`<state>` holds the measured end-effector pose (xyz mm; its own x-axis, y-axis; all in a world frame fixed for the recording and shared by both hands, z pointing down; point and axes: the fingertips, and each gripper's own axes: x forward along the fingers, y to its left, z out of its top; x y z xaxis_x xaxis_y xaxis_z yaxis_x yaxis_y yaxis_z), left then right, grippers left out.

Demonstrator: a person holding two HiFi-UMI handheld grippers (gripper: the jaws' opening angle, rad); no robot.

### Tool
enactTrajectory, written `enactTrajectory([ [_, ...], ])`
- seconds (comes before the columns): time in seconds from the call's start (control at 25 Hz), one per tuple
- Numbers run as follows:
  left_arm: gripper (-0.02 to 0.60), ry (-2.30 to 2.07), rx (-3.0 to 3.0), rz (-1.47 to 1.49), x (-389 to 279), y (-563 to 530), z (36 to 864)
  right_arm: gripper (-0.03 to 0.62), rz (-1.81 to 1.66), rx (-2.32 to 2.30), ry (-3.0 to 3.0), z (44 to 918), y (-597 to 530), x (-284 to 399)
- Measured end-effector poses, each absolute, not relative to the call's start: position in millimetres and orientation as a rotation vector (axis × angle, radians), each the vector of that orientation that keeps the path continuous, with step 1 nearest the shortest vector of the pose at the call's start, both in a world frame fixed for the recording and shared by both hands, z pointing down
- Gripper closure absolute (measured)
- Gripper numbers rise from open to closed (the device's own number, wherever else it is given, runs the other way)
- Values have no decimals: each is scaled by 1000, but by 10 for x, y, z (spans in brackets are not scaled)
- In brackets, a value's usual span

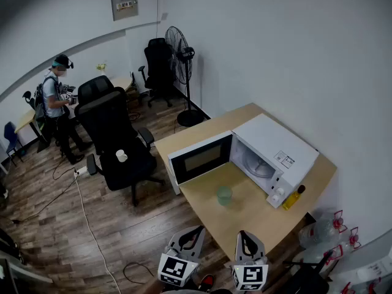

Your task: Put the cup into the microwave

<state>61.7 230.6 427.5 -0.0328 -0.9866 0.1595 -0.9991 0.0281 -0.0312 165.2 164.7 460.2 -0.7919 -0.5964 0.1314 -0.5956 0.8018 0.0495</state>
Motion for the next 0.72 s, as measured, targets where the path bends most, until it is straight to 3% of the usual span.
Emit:
enactTrajectory([
  [0.72,558,-2202,2100,236,505,2205,4291,577,30,916,-2870,4675,1522,1480],
])
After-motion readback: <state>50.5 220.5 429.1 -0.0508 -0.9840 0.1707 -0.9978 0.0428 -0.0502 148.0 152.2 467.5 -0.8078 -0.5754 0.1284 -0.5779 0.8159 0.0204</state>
